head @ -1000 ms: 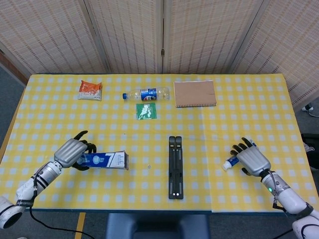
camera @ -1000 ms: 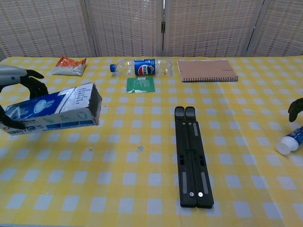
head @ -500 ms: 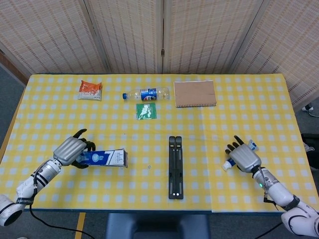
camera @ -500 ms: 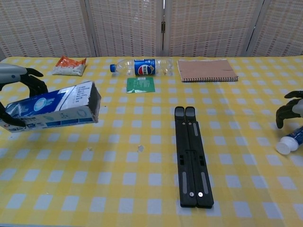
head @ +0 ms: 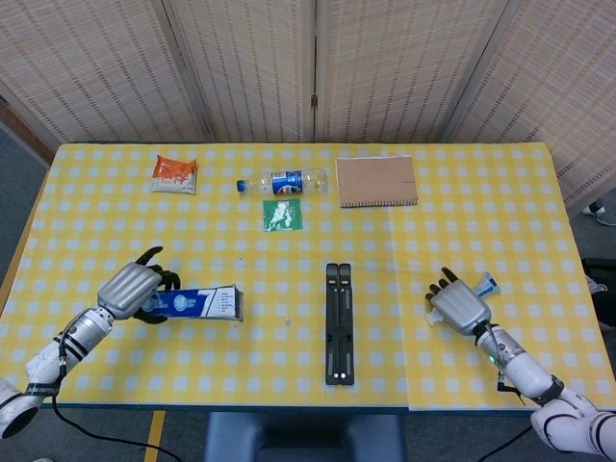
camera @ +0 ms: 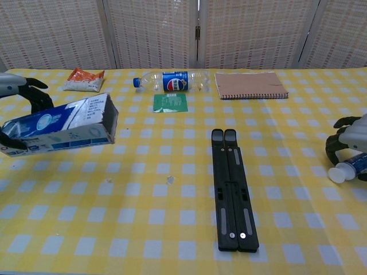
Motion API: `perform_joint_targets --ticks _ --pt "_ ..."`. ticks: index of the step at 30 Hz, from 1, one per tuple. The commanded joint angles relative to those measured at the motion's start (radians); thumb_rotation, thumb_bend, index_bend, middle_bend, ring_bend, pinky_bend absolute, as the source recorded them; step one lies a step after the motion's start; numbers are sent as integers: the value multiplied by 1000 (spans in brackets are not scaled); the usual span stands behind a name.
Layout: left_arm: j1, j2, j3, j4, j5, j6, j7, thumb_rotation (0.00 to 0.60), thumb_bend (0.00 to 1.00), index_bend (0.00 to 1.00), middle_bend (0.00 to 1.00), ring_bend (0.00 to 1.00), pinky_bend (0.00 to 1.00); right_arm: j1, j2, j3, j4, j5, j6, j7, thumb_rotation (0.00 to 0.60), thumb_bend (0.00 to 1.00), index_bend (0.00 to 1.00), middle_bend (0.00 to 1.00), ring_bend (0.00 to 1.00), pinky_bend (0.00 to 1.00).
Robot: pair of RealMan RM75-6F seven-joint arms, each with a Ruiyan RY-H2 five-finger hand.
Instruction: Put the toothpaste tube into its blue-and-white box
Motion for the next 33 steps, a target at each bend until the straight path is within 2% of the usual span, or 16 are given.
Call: perform_joint_targets --ticks 1,7,11,19,27,33 --pt "2 1 -1 0 -1 2 -4 600 196 450 591 431 0 -4 -15 -2 17 -26 43 16 600 337 579 458 415 275" --pt "6 7 -2 1 -2 2 -31 600 197 450 590 431 0 -25 -6 8 24 -89 191 95 600 337 691 550 507 397" --pt "11 9 -6 6 -6 7 -76 600 197 451 590 432 0 -41 28 18 -8 -102 261 139 600 337 707 564 518 411" --pt "17 28 -17 -20 -23 6 -166 600 198 450 590 431 0 -74 110 63 -117 -94 385 306 600 337 722 577 539 426" --pt "12 25 -18 -2 -8 5 -281 600 198 450 590 432 0 -80 184 122 -297 -84 470 536 600 337 730 586 547 435" --pt "7 17 -19 2 7 11 -387 600 200 455 591 434 0 -52 199 203 -471 -10 465 852 600 337 731 588 549 438"
